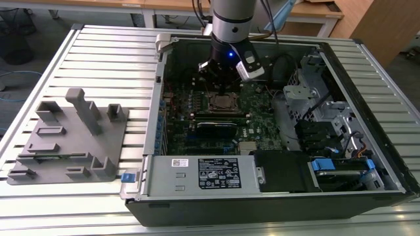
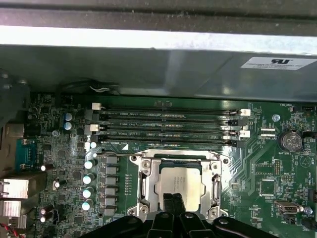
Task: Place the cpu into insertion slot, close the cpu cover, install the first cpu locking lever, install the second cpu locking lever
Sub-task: 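Install the first cpu locking lever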
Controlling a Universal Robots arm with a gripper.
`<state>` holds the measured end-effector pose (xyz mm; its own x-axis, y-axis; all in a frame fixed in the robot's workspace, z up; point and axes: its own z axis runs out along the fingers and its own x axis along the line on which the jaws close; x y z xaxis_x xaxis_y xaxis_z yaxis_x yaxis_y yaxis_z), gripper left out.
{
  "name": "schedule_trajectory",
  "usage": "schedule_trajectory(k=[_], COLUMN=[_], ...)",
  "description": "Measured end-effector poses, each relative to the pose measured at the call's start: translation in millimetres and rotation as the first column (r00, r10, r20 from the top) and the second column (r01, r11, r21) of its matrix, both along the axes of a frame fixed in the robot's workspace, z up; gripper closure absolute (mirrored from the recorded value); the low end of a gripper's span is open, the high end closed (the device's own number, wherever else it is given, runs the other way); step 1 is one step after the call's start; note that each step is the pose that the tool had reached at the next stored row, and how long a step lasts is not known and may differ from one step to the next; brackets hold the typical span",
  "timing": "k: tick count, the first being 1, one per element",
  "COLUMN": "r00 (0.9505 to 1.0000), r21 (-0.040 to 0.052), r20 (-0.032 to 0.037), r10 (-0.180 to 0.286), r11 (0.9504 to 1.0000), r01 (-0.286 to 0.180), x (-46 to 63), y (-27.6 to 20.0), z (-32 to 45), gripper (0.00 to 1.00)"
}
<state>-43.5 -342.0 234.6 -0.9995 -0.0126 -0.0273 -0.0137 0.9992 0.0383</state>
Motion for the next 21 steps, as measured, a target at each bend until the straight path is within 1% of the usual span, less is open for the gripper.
schedule_trajectory(k=[4,15,21], r00=[1.0000,1.0000,1.0000], r21=[0.0000,-0.0001,-0.0002], r20=[0.0000,0.0000,0.0000], r10=[0.000,0.000,0.000], r11=[1.0000,1.0000,1.0000], r01=[0.000,0.000,0.000], x=[-3.1,-4.2,-10.3], y=[0.1,0.0,0.0], z=[-0.3,-0.3,-0.7], gripper=[0.89,0.89,0.89])
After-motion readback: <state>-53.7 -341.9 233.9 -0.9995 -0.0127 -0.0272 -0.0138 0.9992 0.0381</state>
